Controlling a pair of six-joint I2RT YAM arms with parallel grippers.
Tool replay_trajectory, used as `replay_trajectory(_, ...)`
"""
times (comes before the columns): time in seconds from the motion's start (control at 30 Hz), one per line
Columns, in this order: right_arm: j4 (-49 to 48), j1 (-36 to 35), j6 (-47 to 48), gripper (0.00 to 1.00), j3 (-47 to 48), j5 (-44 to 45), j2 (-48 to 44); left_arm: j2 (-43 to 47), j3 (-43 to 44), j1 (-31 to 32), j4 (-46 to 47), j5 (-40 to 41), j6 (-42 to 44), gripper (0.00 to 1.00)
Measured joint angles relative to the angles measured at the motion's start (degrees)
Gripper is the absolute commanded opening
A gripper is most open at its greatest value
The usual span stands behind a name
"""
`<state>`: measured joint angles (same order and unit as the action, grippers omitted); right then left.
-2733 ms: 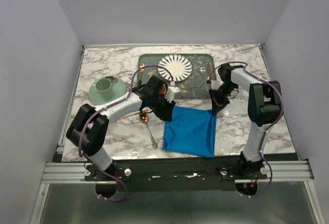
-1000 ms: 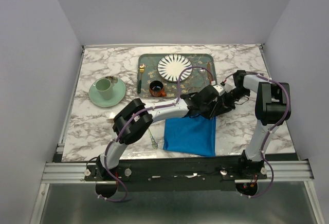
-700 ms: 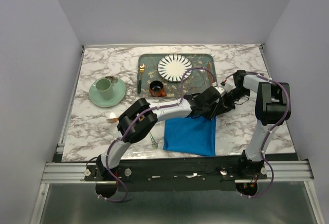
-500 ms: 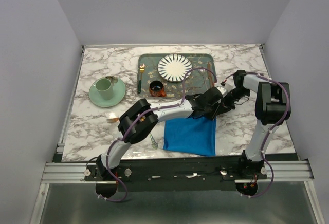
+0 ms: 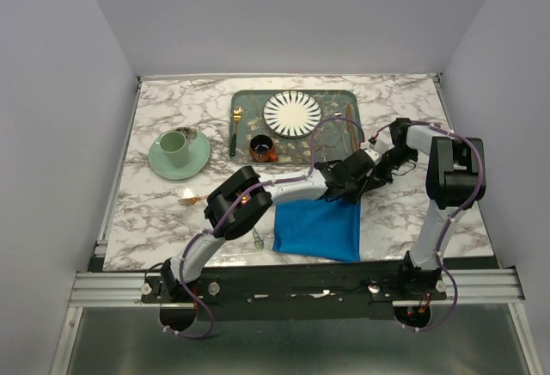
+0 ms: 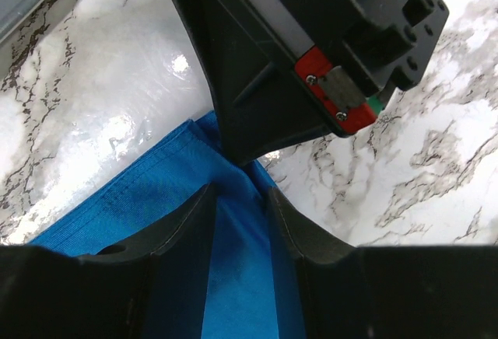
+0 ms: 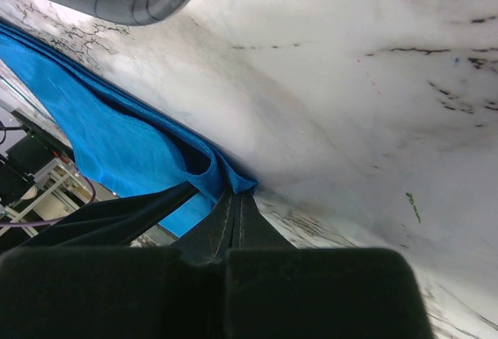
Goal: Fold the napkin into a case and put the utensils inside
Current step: Pick up the lower triangle-folded napkin from the center of the board.
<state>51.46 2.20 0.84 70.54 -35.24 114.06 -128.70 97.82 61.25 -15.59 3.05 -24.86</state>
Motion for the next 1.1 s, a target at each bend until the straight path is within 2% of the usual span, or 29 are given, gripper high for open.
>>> replay_trajectory(0.1,0.0,0.0,0.0,0.01,0.0,-0.09,0.11,0.0,0.11,0.0,-0.04,0.04,0.11,0.33)
replay_trajectory(0.27,0.0,0.0,0.0,0.01,0.0,-0.35,0.28,0.0,0.11,0.0,-0.15,-0.07,0.46,0.09)
replay_trajectory(0.47,0.0,0.0,0.0,0.01,0.0,-0.63,0.39,0.0,0.11,0.0,-0.15,-0.66,0.92,0.0)
replay_trajectory(0.93,0.02,0.0,-0.02,0.01,0.02,-1.31,0.7,0.0,0.11,0.92,0.11,-0.76,1.62,0.02)
replay_trajectory(1.03,0.02,-0.02,-0.02,0.01,0.02,-1.31,0.7,0.0,0.11,1.03,0.11,-0.76,1.73,0.14)
replay_trajectory(1.07,0.02,-0.02,-0.02,0.01,0.02,-1.31,0.7,0.0,0.11,1.03,0.13,-0.76,1.81,0.26)
replay_trajectory(1.1,0.02,-0.02,-0.02,0.01,0.02,-1.33,0.7,0.0,0.11,1.03,0.13,-0.76,2.1,0.3)
